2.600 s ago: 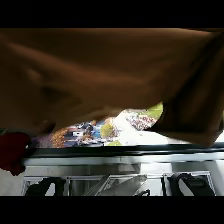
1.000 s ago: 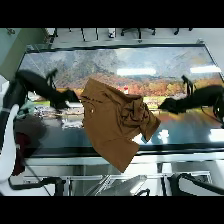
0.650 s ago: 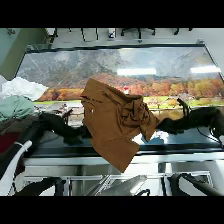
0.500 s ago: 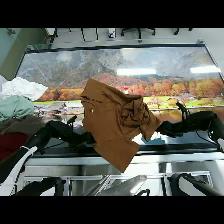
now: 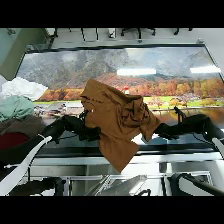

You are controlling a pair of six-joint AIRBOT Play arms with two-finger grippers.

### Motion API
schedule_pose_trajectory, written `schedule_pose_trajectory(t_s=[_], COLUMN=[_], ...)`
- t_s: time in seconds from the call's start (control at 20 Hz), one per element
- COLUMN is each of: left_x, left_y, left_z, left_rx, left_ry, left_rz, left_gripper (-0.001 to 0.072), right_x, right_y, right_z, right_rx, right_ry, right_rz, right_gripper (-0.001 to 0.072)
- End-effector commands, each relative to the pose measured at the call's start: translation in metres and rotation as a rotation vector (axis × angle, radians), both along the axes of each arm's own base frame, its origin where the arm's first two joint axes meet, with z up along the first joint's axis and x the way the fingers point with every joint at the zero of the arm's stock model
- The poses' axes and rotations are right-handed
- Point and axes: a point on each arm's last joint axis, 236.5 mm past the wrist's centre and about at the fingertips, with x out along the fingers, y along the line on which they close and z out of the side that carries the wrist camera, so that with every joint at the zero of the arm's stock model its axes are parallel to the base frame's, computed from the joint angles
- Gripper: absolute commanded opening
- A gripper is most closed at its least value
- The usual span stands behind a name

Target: Fold the shirts.

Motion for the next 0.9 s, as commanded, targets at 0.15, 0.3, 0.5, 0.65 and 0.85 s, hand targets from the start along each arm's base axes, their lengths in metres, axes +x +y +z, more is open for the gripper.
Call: schedule_pose_trajectory(t_s=[0.15, 0.3, 0.5, 0.65, 0.85], left_x=[0.013, 0.050, 0.105, 0.079, -0.032], left_y=[-0.006, -0.009, 0.032, 0.086, 0.115], left_z=[0.020, 0.084, 0.300, 0.499, 0.679], left_rx=[0.000, -0.033, -0.126, -0.147, -0.185], left_ry=[-0.031, -0.231, -0.710, -1.186, -1.684], left_rz=[-0.087, -0.098, 0.035, 0.157, 0.228], left_gripper=[0.0013, 0.0013, 0.0012, 0.0012, 0.0012], right_x=[-0.008, 0.005, 0.088, 0.078, -0.019], right_y=[0.053, 0.069, 0.049, 0.006, 0.005], right_z=[-0.023, 0.021, 0.237, 0.463, 0.639], right_rx=[0.063, 0.136, 0.209, 0.034, -0.204], right_ry=[0.064, -0.002, -0.534, -1.142, -1.668], right_rz=[0.080, 0.142, 0.066, -0.045, -0.133], right_gripper=[0.0021, 0.0019, 0.0019, 0.0019, 0.0019])
